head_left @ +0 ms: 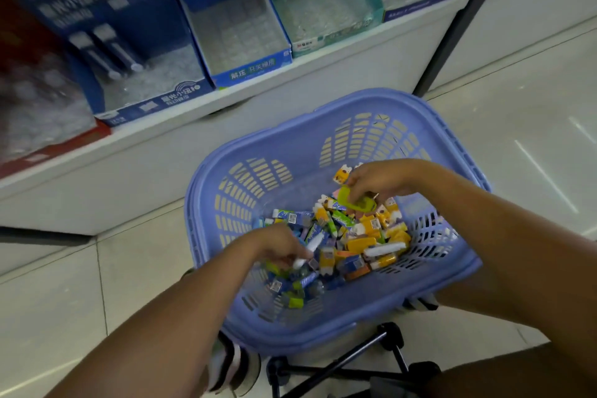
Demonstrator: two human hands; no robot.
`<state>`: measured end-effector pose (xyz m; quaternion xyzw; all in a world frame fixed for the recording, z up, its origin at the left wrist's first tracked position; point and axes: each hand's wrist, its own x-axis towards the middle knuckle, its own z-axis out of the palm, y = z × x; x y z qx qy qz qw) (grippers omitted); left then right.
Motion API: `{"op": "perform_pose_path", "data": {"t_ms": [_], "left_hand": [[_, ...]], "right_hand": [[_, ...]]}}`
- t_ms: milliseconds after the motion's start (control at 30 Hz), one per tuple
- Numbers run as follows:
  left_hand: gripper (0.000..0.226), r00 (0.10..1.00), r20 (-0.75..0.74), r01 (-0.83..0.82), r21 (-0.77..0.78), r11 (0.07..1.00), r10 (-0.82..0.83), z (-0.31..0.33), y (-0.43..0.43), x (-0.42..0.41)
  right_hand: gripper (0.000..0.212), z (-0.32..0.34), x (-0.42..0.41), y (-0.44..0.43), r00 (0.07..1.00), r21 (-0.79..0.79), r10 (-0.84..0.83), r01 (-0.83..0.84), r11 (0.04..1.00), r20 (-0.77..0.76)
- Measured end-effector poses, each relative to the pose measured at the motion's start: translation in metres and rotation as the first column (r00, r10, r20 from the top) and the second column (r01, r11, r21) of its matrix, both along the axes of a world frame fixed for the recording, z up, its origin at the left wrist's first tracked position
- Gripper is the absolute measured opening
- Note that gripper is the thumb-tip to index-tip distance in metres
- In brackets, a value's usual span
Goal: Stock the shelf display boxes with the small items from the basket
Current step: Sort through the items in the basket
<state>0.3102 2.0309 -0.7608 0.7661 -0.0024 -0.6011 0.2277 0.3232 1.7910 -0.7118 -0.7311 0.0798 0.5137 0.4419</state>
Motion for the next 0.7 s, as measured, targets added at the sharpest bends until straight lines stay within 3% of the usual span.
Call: {"op": "perform_pose_path", "data": {"t_ms": [100, 200, 267, 333, 400, 533, 600, 700], "left_hand": [[0.013, 0.977, -0.182, -0.148, -0.208, 0.967, 0.111, 0.054, -0.003, 0.027], [0.020, 0.953, -0.238, -0.264, -0.346, 0.900, 0.188, 0.106, 0.001, 0.052], [0.024, 0.960, -0.211, -0.258, -0.415, 0.873, 0.184, 0.136, 0.011, 0.063], [0.020, 0.979, -0.135, -0.196, -0.465, 0.864, 0.149, 0.161, 0.024, 0.071], [0.016, 0.987, -0.060, -0.157, -0.490, 0.858, 0.146, 0.180, 0.038, 0.077], [0.017, 0.964, 0.195, -0.059, -0.513, 0.857, 0.183, 0.196, 0.063, 0.085], [0.016, 0.888, 0.397, 0.002, -0.504, 0.863, 0.230, 0.198, 0.073, 0.088], [0.015, 0.692, 0.641, 0.056, -0.506, 0.861, 0.332, 0.194, 0.091, 0.100]], "right_hand": [[0.006, 0.032, 0.004, 0.007, 0.996, 0.159, -0.088, 0.085, 0.984, 0.012], [0.005, 0.057, 0.010, 0.024, 0.962, 0.253, -0.223, 0.179, 0.951, 0.159], [0.022, 0.072, 0.016, 0.038, 0.895, 0.276, -0.330, 0.250, 0.928, 0.300], [0.033, 0.087, 0.022, 0.050, 0.784, 0.308, -0.446, 0.337, 0.890, 0.432], [0.024, 0.101, 0.027, 0.063, 0.712, 0.341, -0.487, 0.353, 0.871, 0.507], [0.006, 0.123, 0.038, 0.094, 0.715, 0.400, -0.463, 0.273, 0.875, 0.523], [0.008, 0.130, 0.049, 0.109, 0.674, 0.349, -0.431, 0.264, 0.899, 0.599], [0.011, 0.142, 0.075, 0.131, 0.571, 0.346, -0.433, 0.261, 0.901, 0.697]]}}
